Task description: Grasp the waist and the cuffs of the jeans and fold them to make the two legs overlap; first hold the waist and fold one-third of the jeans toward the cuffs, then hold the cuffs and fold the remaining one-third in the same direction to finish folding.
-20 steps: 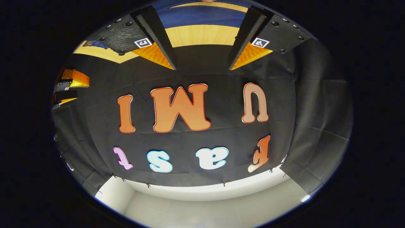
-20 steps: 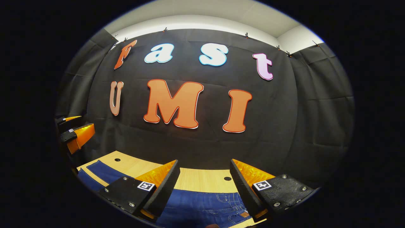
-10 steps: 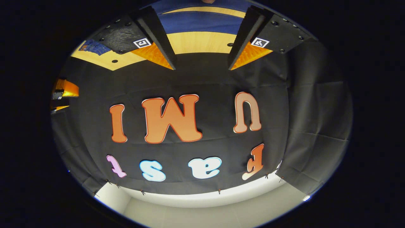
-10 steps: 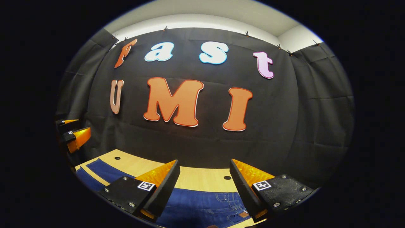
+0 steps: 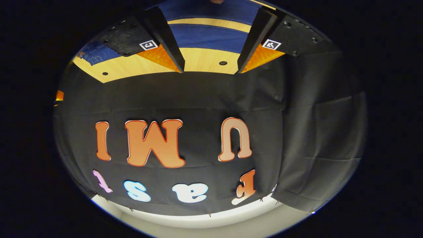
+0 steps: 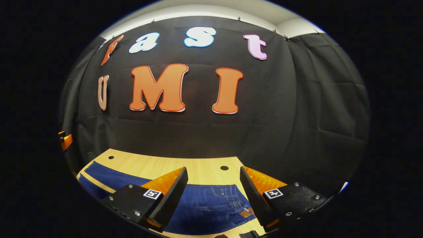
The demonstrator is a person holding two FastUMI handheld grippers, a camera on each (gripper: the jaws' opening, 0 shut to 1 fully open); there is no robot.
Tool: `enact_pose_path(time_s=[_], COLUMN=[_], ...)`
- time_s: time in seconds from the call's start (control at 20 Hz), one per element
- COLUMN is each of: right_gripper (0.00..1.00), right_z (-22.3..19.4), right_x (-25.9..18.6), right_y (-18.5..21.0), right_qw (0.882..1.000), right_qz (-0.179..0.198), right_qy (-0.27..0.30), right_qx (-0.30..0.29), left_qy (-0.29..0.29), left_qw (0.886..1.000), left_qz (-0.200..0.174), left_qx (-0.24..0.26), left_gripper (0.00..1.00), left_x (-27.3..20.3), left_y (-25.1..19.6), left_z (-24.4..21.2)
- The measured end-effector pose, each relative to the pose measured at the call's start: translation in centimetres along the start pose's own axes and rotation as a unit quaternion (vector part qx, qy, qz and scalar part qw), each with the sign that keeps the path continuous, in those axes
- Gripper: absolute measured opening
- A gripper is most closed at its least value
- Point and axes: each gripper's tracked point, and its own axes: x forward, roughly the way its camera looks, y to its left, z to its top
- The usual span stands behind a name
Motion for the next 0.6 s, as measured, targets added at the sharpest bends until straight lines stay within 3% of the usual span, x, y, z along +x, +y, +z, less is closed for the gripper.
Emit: enact_pose_path(time_s=[0.3,0.6], right_gripper=[0.97,0.97], right_z=[-4.6,-9.2], right_x=[0.9,1.5], right_y=[-1.7,-2.7], right_qw=[0.997,0.987], right_qz=[0.001,0.003], right_qy=[0.073,0.144], right_qx=[0.036,0.077], left_qy=[0.074,0.158], left_qw=[0.995,0.977], left_qz=[0.040,0.077], left_qx=[-0.048,-0.124], left_gripper=[0.99,0.97], left_x=[0.1,-0.1], left_y=[4.7,9.2], left_z=[-5.4,-11.4])
